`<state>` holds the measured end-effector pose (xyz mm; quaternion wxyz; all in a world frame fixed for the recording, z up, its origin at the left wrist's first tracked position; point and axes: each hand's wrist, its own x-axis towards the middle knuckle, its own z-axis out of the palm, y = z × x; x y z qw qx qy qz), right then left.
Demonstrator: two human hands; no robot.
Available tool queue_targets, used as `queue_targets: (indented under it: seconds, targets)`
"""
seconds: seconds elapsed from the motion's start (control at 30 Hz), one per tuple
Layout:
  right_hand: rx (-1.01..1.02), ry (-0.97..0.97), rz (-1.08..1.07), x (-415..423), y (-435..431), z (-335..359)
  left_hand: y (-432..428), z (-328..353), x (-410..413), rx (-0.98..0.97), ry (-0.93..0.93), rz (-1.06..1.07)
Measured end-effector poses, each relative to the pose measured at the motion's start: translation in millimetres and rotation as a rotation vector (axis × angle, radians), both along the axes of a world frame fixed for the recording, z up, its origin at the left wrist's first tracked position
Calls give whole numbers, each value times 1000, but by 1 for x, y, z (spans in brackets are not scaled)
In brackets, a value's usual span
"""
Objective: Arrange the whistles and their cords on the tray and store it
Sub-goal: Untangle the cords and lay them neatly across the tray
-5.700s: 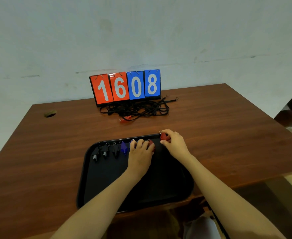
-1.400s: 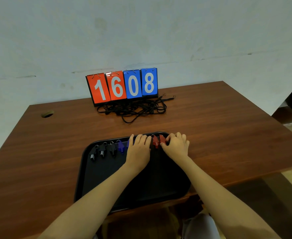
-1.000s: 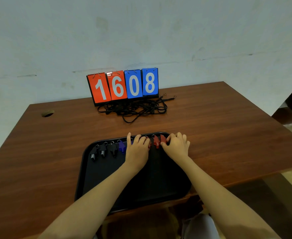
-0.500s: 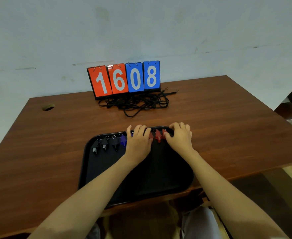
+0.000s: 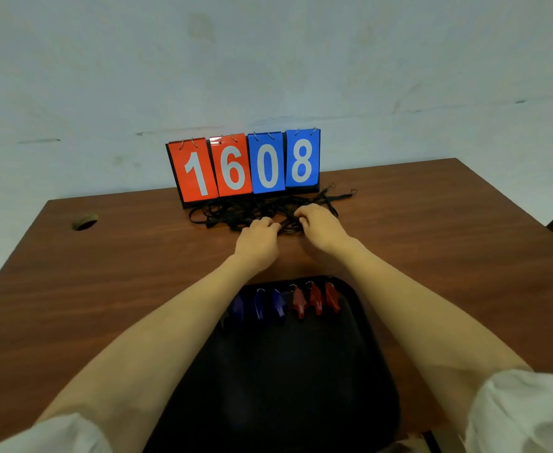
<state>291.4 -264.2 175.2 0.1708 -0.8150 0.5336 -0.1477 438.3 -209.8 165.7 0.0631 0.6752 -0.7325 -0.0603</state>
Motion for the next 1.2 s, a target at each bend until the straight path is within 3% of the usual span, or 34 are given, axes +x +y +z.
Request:
queue_targets:
  seconds: [0.23,0.43,0.6,0.73,0.87,1.07,1.2]
  targets:
    - [63,201,-3,6,-42,-33,-24,-33,8,106,-13,-53]
    - [15,116,-84,-3,-34,-40,-15,-40,20,68,-4,0]
    - [-98,-158,-184,-5,-16,-12,2,-31,30,107,-37,62]
    - [2,-428,-159,0,4,43,14,-2,29,90,-57,85]
    - [-76,-506,-58,9,23,99,26,57,9,-102,158,82]
    - [18,-844,42,26,52,168,31,143,-13,-242,938,84]
    - [-10,-956,48,29,62,199,29,166,-9,-299,945,67]
